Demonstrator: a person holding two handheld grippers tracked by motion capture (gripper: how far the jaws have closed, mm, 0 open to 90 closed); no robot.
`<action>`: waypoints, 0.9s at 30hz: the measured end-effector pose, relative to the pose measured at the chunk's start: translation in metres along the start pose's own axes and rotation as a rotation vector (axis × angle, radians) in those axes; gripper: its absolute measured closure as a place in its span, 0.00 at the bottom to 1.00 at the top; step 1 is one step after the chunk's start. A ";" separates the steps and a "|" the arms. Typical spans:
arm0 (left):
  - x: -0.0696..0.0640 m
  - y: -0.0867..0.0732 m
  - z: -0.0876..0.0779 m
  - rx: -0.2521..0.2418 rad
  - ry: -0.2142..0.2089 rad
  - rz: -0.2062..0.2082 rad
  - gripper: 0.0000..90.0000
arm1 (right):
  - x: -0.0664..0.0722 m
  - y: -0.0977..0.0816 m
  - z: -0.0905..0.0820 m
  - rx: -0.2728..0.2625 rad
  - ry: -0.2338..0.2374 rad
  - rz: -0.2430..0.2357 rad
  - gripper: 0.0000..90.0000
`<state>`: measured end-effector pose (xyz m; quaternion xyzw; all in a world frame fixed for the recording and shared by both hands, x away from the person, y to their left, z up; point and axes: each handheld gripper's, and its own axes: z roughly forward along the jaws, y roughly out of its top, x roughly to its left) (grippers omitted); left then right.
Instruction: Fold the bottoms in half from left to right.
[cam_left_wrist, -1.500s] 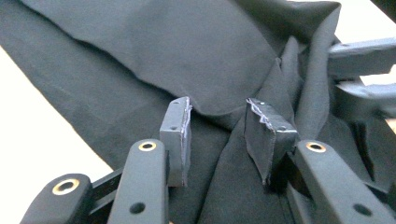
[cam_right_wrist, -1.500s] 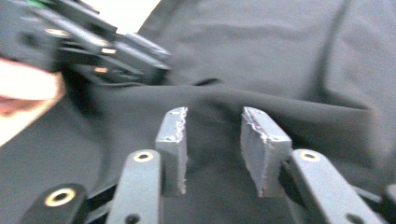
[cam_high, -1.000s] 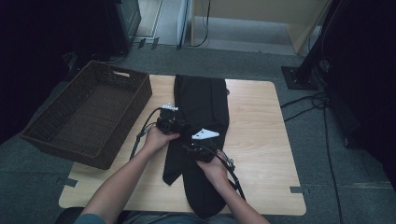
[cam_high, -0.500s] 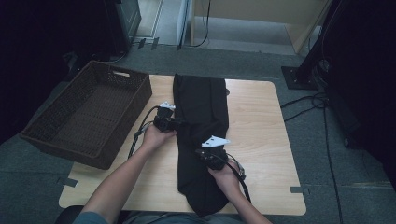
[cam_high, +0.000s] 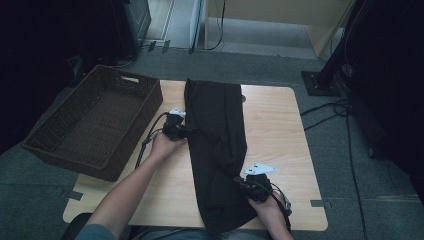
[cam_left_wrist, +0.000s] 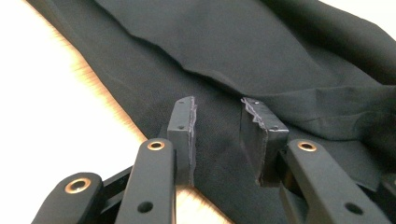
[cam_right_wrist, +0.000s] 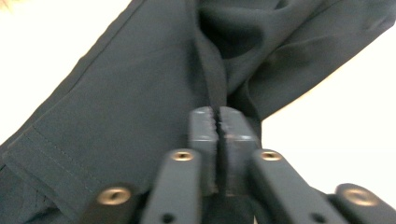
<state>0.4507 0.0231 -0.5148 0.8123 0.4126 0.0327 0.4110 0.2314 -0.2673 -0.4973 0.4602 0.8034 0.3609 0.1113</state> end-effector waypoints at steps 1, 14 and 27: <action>0.000 0.000 0.000 -0.003 0.000 -0.005 0.73 | -0.001 0.001 -0.002 -0.025 -0.004 0.002 0.86; -0.016 -0.017 -0.012 0.020 -0.055 0.007 0.69 | 0.007 0.062 0.047 -0.146 0.030 -0.031 0.74; -0.030 -0.008 -0.025 -0.038 -0.097 -0.034 0.64 | 0.062 0.042 0.073 0.005 0.145 -0.142 0.99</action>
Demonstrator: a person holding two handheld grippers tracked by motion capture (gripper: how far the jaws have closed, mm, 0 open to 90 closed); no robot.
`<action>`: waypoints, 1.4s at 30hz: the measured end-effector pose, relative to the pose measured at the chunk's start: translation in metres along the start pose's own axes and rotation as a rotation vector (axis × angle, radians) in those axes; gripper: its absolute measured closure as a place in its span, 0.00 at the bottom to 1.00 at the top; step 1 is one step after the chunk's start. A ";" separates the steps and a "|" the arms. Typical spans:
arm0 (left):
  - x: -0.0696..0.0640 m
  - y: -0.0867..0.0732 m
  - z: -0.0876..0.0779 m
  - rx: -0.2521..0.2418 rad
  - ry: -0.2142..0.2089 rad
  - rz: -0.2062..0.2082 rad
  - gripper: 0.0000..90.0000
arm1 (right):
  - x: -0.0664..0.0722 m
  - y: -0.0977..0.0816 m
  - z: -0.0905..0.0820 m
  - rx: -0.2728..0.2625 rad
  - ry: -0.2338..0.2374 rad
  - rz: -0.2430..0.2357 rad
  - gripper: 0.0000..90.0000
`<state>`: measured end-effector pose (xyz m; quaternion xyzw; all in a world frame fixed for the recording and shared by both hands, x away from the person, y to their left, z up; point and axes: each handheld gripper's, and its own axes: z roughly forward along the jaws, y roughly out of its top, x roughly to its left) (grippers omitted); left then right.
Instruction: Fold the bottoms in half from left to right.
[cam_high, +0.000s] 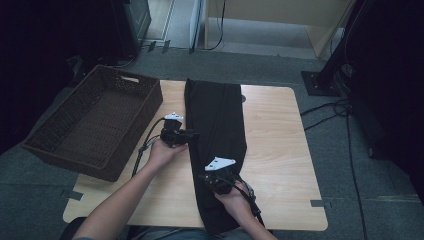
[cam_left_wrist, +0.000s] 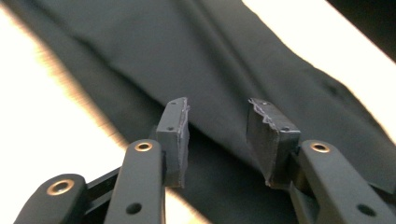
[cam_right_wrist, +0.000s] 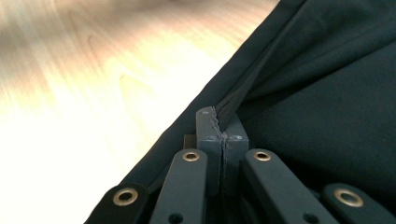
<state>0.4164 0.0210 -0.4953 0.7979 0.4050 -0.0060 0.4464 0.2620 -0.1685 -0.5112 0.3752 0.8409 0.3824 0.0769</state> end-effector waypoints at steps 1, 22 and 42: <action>-0.003 0.001 0.002 -0.002 -0.008 0.000 0.63 | 0.001 -0.001 0.000 0.002 0.005 -0.003 0.99; 0.007 -0.011 0.014 0.049 0.071 0.065 0.66 | -0.060 0.000 -0.041 -0.203 -0.165 0.116 0.61; -0.011 -0.029 -0.001 0.109 -0.015 0.082 0.63 | -0.074 0.018 0.017 -0.118 -0.293 0.090 0.57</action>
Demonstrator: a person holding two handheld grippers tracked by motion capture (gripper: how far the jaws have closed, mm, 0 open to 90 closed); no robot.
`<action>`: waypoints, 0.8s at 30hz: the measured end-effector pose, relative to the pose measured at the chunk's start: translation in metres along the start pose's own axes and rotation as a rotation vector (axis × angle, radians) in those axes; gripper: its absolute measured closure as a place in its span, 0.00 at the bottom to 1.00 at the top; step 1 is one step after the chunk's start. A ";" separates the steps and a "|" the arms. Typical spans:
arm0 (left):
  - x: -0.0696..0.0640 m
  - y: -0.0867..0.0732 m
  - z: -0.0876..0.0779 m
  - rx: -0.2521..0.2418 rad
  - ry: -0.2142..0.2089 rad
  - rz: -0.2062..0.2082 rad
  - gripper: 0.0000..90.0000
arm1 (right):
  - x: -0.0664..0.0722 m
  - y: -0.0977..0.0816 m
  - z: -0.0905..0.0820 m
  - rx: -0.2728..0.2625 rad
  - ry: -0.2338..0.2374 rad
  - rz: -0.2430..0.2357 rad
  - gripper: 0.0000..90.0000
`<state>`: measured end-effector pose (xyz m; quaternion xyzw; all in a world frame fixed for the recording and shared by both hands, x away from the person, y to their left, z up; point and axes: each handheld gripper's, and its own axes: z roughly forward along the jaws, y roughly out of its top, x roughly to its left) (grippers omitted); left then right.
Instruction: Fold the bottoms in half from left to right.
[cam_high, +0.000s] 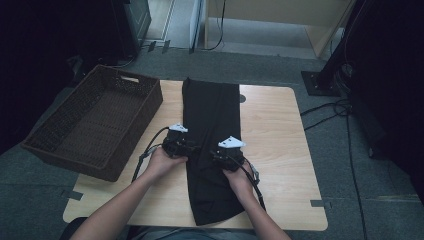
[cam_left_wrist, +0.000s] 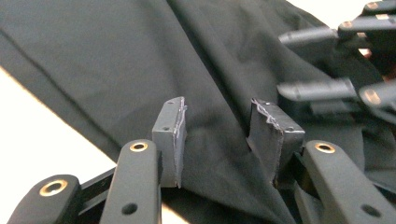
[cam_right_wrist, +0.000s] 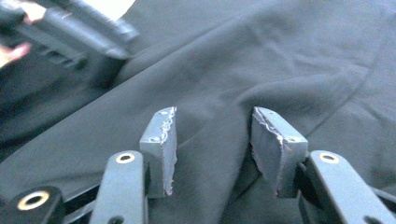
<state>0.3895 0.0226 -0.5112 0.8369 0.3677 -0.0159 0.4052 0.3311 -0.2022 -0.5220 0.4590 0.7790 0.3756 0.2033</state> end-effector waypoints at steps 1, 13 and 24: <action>0.000 -0.001 -0.001 0.002 0.008 0.019 0.63 | -0.002 0.000 0.000 -0.002 0.006 0.022 0.58; 0.014 -0.005 -0.007 -0.047 0.033 -0.054 0.65 | -0.024 0.015 -0.013 -0.034 0.006 0.099 0.80; 0.008 -0.011 -0.012 -0.023 -0.001 -0.057 0.64 | -0.017 0.011 0.013 0.000 -0.062 0.088 0.49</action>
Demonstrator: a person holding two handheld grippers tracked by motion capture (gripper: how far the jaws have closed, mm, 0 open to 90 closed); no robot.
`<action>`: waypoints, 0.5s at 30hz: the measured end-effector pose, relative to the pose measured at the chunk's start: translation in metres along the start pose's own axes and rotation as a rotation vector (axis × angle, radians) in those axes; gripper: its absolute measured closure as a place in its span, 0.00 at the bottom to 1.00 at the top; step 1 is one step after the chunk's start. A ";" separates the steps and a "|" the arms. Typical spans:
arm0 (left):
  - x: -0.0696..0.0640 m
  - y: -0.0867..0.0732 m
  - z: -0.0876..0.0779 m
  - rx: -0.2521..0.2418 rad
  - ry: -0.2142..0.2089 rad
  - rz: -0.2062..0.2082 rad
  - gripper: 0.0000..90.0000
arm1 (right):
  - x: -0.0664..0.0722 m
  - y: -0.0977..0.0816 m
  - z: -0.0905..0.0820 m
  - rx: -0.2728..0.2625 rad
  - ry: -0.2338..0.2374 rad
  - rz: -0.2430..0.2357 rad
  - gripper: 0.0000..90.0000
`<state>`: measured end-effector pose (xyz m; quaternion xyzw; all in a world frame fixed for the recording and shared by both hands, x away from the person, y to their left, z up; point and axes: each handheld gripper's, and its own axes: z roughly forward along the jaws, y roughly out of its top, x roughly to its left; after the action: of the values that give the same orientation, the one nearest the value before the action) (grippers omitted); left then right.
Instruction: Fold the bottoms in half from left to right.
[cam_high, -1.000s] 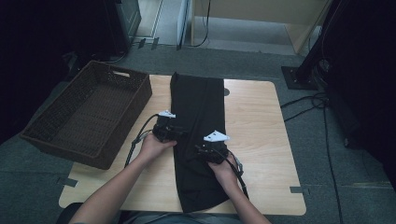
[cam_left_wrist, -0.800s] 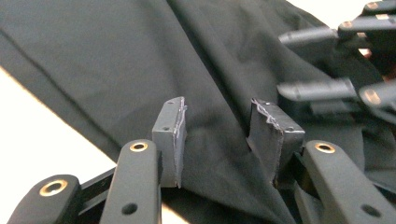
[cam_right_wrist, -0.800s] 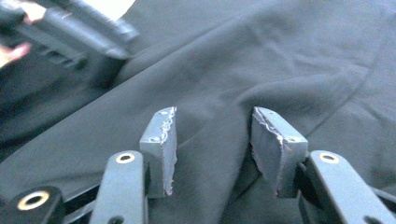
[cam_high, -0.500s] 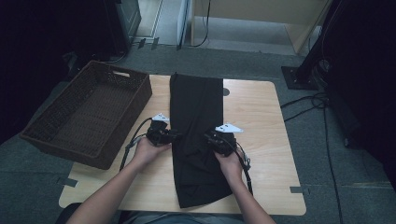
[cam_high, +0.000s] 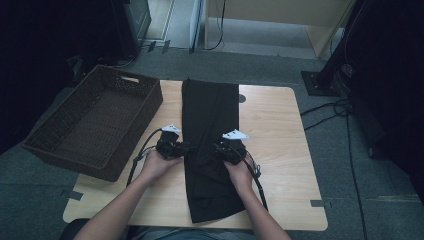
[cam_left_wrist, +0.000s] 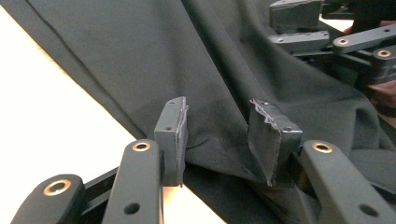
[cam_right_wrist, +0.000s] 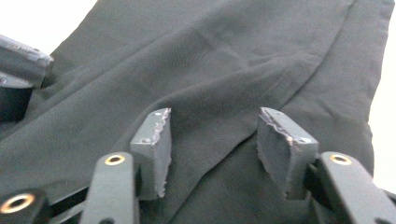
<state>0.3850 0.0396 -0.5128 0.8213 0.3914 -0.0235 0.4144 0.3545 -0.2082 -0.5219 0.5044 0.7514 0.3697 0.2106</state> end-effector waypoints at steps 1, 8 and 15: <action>0.000 -0.001 0.000 -0.006 -0.001 -0.002 0.64 | 0.002 0.001 0.002 0.002 -0.006 -0.005 0.48; -0.001 -0.005 -0.002 -0.018 0.040 0.036 0.67 | 0.012 0.001 0.002 -0.005 0.047 -0.051 0.91; 0.001 -0.006 -0.004 -0.027 0.053 0.030 0.69 | -0.015 0.001 -0.017 0.066 0.042 0.016 1.00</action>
<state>0.3809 0.0451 -0.5145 0.8217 0.3901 0.0096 0.4154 0.3495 -0.2272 -0.5112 0.5094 0.7632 0.3569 0.1752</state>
